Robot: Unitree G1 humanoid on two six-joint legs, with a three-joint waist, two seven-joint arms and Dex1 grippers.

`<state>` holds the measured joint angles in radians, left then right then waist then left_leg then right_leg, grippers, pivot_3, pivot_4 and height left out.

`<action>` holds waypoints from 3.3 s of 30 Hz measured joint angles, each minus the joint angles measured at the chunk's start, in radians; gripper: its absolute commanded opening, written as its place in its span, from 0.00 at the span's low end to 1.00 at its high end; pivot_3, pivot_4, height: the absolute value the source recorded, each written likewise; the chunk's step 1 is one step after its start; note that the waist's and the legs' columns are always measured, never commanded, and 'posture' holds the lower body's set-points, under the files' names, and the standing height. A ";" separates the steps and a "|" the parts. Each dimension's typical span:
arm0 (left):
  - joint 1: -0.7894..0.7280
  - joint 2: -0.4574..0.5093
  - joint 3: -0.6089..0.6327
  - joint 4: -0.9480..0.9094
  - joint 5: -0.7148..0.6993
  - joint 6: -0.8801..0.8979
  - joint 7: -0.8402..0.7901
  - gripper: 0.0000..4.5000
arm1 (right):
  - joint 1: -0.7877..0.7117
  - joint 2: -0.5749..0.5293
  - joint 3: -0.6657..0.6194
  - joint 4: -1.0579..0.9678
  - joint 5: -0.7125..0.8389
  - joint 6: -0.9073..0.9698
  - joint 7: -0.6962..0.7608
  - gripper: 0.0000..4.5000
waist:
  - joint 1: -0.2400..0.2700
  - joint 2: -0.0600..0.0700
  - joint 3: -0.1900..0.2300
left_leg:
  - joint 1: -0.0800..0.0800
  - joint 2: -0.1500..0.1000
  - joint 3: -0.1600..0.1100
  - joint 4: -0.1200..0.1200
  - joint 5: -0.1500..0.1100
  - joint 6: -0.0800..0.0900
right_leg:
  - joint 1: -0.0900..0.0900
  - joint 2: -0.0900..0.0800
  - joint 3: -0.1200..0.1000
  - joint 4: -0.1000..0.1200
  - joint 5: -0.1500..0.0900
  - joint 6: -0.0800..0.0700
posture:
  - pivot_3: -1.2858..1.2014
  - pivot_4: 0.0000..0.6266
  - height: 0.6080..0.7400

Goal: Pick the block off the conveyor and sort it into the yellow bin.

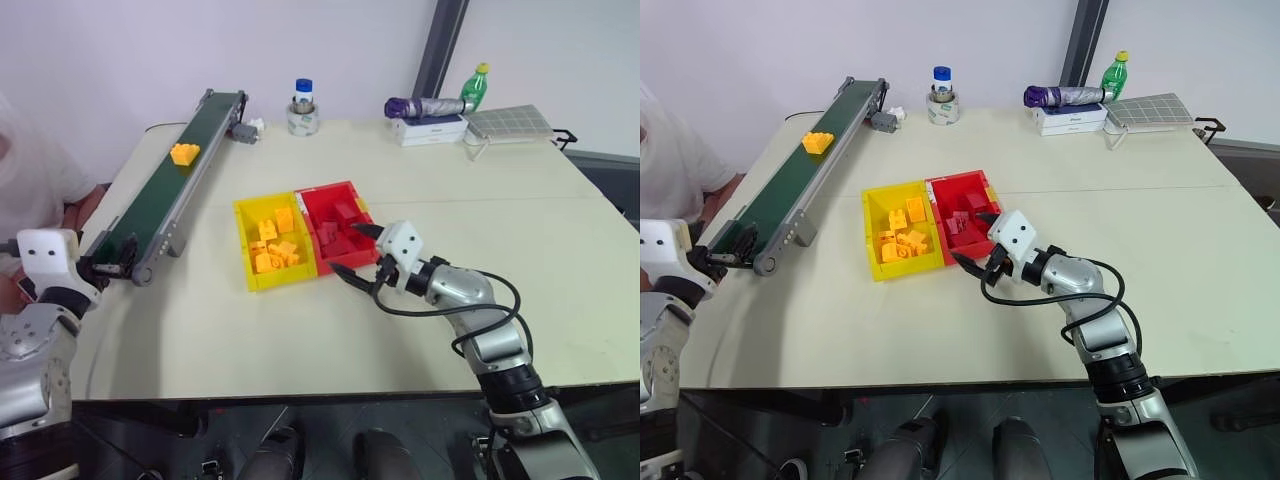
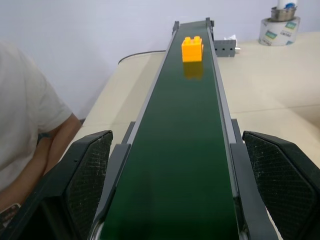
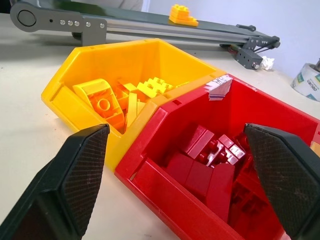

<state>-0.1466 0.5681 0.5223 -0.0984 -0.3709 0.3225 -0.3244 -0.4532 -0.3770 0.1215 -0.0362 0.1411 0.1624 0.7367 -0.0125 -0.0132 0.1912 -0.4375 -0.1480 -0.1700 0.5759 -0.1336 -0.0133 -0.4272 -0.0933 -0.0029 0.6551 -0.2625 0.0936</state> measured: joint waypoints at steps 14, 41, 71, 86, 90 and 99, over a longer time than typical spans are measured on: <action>-0.026 0.000 -0.035 0.018 0.008 0.003 0.001 0.98 | 0.000 -0.001 0.000 0.000 0.000 0.000 0.000 1.00 | 0.000 0.000 0.000 | 0.000 0.000 0.000 0.000 0.000 0.000 | 0.000 0.000 0.000 0.000 0.000 0.000 | 0.52 0.24 1.00; -0.496 0.137 -0.197 0.491 0.084 0.203 -0.052 0.98 | 0.006 0.000 0.000 -0.008 0.007 0.000 -0.005 1.00 | -0.001 0.000 0.000 | 0.000 0.000 0.000 0.001 0.000 0.000 | 0.000 0.002 0.000 0.000 0.004 0.006 | 0.52 0.24 1.00; -0.494 -0.120 -0.345 0.092 -0.117 0.329 -0.199 0.30 | 0.017 -0.001 0.002 -0.021 0.000 0.001 -0.025 1.00 | -0.003 0.000 0.000 | 0.000 0.002 0.000 0.003 0.002 0.001 | 0.002 0.003 0.000 -0.002 0.007 0.007 | 0.52 0.24 1.00; -0.435 -0.106 -0.365 0.102 -0.076 0.288 -0.178 0.99 | 0.044 -0.007 0.000 -0.047 -0.001 0.009 -0.047 1.00 | -0.006 0.000 0.000 | 0.000 0.005 0.002 0.002 0.001 0.000 | 0.001 0.005 0.002 -0.003 0.008 0.004 | 0.52 0.24 1.00; -0.435 -0.016 -0.265 0.134 -0.133 0.307 -0.249 0.99 | 0.044 -0.009 0.000 -0.047 0.000 0.008 -0.047 1.00 | -0.004 0.000 0.000 | 0.000 0.005 0.002 0.002 0.001 0.000 | 0.000 0.006 0.002 -0.003 0.008 0.004 | 0.52 0.24 1.00; -0.279 0.154 -0.191 0.041 -0.197 0.260 -0.446 0.99 | 0.037 -0.018 0.002 -0.047 0.000 0.007 -0.032 1.00 | 0.000 0.000 0.000 | 0.000 0.005 0.003 0.001 0.001 -0.001 | 0.001 0.006 0.003 -0.004 0.007 -0.001 | 0.52 0.24 1.00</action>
<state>-0.4251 0.7221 0.3313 -0.0577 -0.5678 0.5824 -0.7708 -0.4166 -0.3946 0.1233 -0.0831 0.1409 0.1693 0.7051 -0.0127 -0.0135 0.1910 -0.4371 -0.1426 -0.1673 0.5773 -0.1329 -0.0143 -0.4264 -0.0875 0.0000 0.6508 -0.2556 0.0930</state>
